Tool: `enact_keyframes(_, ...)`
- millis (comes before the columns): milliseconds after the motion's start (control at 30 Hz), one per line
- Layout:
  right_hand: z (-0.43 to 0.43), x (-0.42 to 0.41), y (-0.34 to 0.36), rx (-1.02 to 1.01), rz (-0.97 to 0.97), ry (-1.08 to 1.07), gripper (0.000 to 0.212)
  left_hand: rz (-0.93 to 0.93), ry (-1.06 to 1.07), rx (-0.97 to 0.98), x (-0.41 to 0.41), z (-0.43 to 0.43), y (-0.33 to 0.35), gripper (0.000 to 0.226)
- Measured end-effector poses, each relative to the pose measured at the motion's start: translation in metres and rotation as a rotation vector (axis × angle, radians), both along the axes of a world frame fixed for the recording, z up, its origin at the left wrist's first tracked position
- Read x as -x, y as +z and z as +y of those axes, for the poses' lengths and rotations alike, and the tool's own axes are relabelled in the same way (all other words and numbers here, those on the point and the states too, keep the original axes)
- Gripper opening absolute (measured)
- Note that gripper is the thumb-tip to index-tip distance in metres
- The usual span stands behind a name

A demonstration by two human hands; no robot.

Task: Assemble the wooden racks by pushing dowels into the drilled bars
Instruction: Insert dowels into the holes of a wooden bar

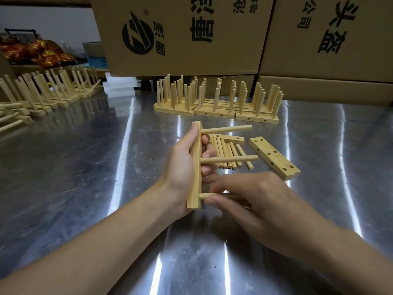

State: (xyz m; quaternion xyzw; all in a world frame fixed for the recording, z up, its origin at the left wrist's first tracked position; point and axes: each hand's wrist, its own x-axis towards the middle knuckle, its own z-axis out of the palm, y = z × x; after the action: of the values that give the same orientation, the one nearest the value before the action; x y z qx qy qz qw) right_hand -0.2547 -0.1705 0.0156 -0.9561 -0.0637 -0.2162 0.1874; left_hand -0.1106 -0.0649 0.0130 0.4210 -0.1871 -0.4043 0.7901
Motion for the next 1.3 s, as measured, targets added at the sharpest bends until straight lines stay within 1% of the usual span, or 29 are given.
enact_keyframes(33,0.001,0.0,-0.002,-0.017,0.001,0.013,0.029,-0.005,0.001,0.023,0.001,0.0,0.0,0.041)
enact_keyframes(67,0.002,-0.001,-0.004,-0.083,0.024,0.019,0.032,-0.02,-0.001,0.045,0.001,0.001,0.001,0.042)
enact_keyframes(100,0.003,-0.002,-0.007,-0.223,0.086,0.015,0.036,-0.056,-0.004,0.059,0.001,0.002,0.001,0.042)
enact_keyframes(167,0.008,-0.003,-0.008,-0.69,0.325,-0.023,0.045,-0.179,0.001,0.057,0.002,0.003,0.0,0.043)
enact_keyframes(200,0.012,-0.004,-0.007,-0.888,0.443,-0.032,0.045,-0.236,0.003,0.049,0.003,0.003,0.0,0.042)
enact_keyframes(233,0.013,-0.006,-0.007,-0.973,0.493,-0.017,0.045,-0.275,0.008,0.041,0.003,0.003,0.001,0.042)
enact_keyframes(267,0.011,-0.007,-0.008,-0.939,0.483,-0.008,0.045,-0.296,0.017,0.033,0.002,0.003,0.001,0.042)
enact_keyframes(333,0.008,-0.009,-0.01,-0.717,0.355,0.002,0.042,-0.286,0.046,0.015,-0.001,0.003,0.002,0.043)
enact_keyframes(367,0.006,-0.009,-0.009,-0.633,0.273,-0.003,0.037,-0.258,0.058,0.007,-0.004,0.003,0.002,0.043)
enact_keyframes(433,0.0,-0.006,-0.009,-0.53,0.163,-0.047,0.027,-0.187,0.083,-0.006,-0.008,0.002,0.003,0.042)
enact_keyframes(533,-0.006,-0.003,-0.009,-0.484,0.083,-0.079,0.017,-0.119,0.119,-0.017,-0.014,0.002,0.002,0.042)
enact_keyframes(633,-0.005,-0.005,-0.009,-0.44,0.085,-0.067,0.023,-0.144,0.122,-0.026,-0.016,0.004,0.0,0.043)
enact_keyframes(667,-0.002,-0.007,-0.01,-0.468,0.106,-0.067,0.029,-0.175,0.115,-0.022,-0.015,0.004,0.0,0.043)
enact_keyframes(733,0.001,-0.011,-0.012,-0.683,0.208,-0.103,0.045,-0.261,0.101,-0.002,-0.013,0.005,0.001,0.043)
enact_keyframes(767,0.002,-0.012,-0.012,-0.795,0.277,-0.128,0.05,-0.31,0.095,0.003,-0.012,0.004,0.002,0.043)
enact_keyframes(800,0.001,-0.013,-0.012,-0.86,0.32,-0.127,0.052,-0.354,0.096,0.003,-0.01,0.004,0.003,0.044)
enact_keyframes(867,-0.002,-0.014,-0.011,-0.853,0.319,-0.082,0.049,-0.394,0.126,-0.002,-0.008,0.003,0.004,0.044)
enact_keyframes(933,-0.006,-0.013,-0.008,-0.871,0.26,-0.048,0.04,-0.373,0.179,-0.019,-0.008,0.004,0.005,0.044)
enact_keyframes(967,-0.007,-0.012,-0.006,-0.921,0.242,-0.042,0.035,-0.359,0.206,-0.027,-0.009,0.005,0.005,0.044)
enact_keyframes(1033,-0.011,-0.011,-0.004,-1.038,0.234,-0.046,0.032,-0.315,0.243,-0.032,-0.011,0.005,0.005,0.044)
enact_keyframes(1133,-0.015,-0.011,-0.005,-1.132,0.217,-0.045,0.023,-0.262,0.292,-0.022,-0.012,0.005,0.004,0.044)
enact_keyframes(1200,-0.014,-0.012,-0.008,-1.175,0.17,-0.043,0.017,-0.307,0.321,-0.058,-0.013,0.003,0.002,0.044)
enact_keyframes(1300,-0.021,-0.014,-0.009,-1.264,0.027,-0.066,0.018,-0.464,0.378,-0.143,-0.02,0.004,0.001,0.04)
